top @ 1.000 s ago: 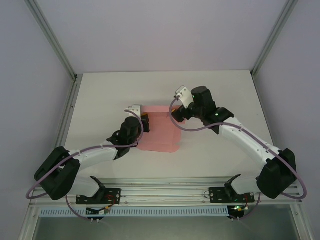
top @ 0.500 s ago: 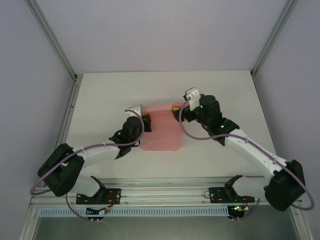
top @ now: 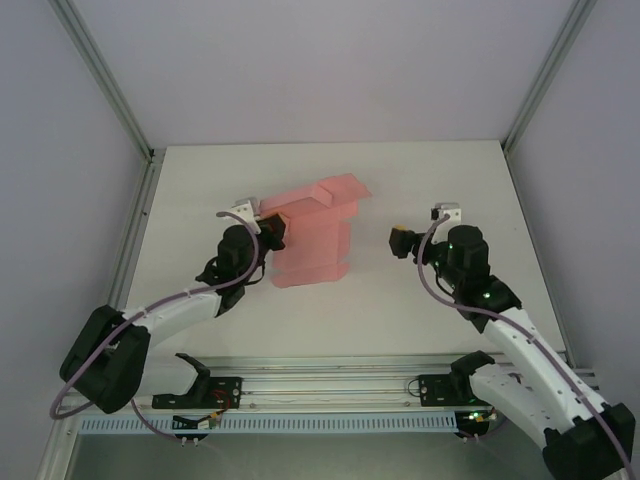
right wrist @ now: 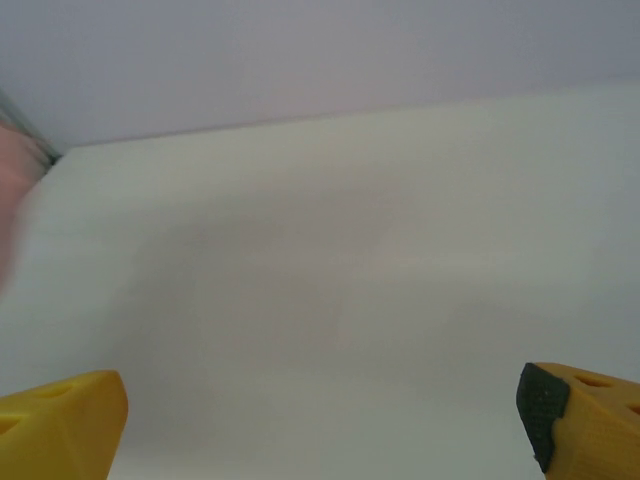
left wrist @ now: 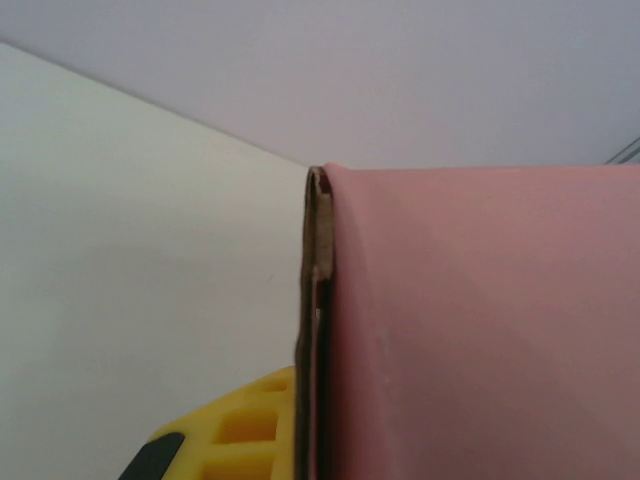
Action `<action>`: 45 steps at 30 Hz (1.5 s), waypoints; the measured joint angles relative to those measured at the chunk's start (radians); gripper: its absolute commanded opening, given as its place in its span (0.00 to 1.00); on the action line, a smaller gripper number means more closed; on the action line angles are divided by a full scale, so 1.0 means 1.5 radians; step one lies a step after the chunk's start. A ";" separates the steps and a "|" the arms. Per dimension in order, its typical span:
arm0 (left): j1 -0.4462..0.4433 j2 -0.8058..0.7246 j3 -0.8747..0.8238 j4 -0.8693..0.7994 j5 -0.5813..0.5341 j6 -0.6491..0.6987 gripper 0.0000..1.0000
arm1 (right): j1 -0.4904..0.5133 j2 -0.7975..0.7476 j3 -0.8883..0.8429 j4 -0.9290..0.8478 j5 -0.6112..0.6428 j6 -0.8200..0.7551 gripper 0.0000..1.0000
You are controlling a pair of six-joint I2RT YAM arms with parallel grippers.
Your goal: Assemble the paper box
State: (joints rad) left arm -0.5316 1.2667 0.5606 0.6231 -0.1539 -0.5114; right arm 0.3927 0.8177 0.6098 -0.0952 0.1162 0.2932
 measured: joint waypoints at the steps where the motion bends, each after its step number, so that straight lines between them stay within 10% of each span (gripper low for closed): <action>1: 0.002 -0.008 -0.002 0.003 0.008 -0.002 0.00 | -0.005 0.007 -0.018 0.011 -0.023 0.011 1.00; 28: 0.002 0.017 -0.024 0.042 0.123 -0.008 0.00 | -0.005 0.235 0.060 0.272 -0.374 0.022 1.00; 45: 0.017 0.036 -0.024 0.024 0.089 0.005 0.00 | 0.072 0.384 0.148 0.240 -0.257 0.004 1.00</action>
State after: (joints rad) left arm -0.5056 1.3212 0.5240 0.6598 -0.0208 -0.5045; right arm 0.5007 1.3941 0.8310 0.2642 -0.2691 0.2985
